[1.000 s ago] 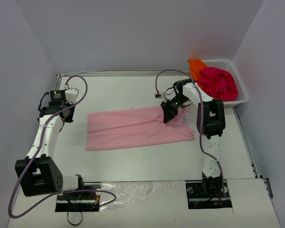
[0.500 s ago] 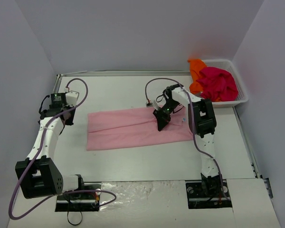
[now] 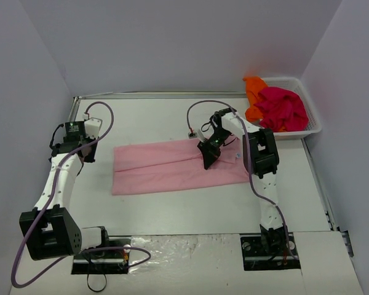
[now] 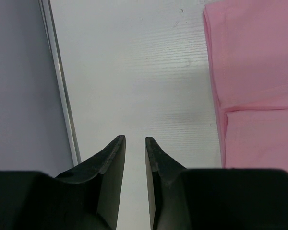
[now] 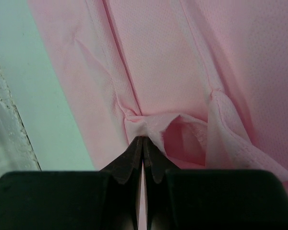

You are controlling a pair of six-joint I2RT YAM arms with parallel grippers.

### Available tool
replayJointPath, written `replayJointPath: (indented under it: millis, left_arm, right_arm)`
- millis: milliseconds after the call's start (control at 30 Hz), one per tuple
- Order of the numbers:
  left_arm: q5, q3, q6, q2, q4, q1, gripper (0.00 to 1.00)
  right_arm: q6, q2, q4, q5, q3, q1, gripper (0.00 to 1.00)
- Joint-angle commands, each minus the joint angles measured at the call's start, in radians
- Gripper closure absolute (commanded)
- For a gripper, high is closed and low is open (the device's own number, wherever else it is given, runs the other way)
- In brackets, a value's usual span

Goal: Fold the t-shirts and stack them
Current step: Fold the other side of the tshirt into a rectangle

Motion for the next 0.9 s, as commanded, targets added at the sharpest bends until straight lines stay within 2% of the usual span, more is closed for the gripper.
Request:
replayJointPath:
  millis: [0, 333, 867]
  left_arm:
    - [0.013, -0.004, -0.014, -0.044, 0.014, 0.010, 0.77]
    - [0.012, -0.016, -0.014, -0.060, 0.021, 0.010, 0.77]
    - [0.004, -0.030, -0.009, -0.058, 0.025, 0.011, 0.77]
  right_arm:
    - [0.007, -0.074, -0.044, 0.020, 0.039, 0.018, 1.00]
    - [0.023, -0.060, -0.047, 0.020, 0.105, 0.032, 1.00]
    - [0.035, 0.069, -0.017, 0.050, 0.175, 0.034, 1.00]
